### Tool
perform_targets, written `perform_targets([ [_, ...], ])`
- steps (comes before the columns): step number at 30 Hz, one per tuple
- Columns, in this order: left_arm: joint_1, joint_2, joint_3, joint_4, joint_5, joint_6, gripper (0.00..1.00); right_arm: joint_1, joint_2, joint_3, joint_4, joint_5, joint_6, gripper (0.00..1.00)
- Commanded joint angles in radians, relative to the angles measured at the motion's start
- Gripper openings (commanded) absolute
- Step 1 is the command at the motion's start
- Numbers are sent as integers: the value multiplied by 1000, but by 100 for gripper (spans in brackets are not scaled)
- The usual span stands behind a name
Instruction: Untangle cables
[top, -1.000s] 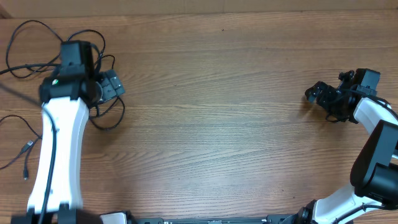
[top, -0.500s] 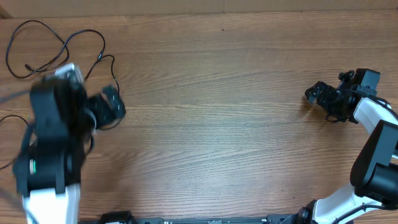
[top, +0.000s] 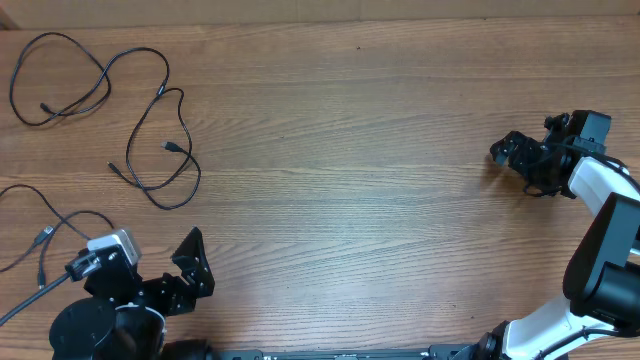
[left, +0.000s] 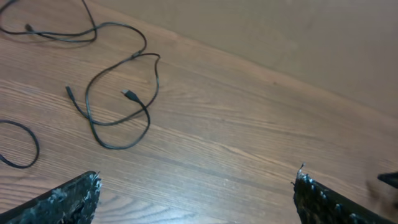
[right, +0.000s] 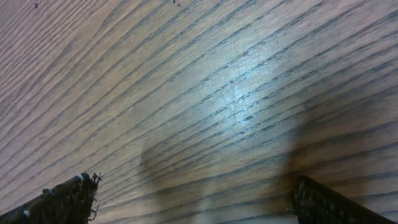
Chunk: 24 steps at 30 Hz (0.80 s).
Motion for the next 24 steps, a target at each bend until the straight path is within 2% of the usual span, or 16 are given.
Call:
perform_targets([
  [1,-5,-5,-14,-16,31,16,100,6,21,-24,-20,-9,16,100],
  [9,-5,-5,-15,-164,12,23,100,6,21,-24,-20,-9,16,100],
  [18,-21,-73,-38,-178,14,8,100,6,21,-24,-20,-9,16,100],
  [24,-20,-212,-106,-179,8,8,100,6,21,-24,-20,-9,16,100],
])
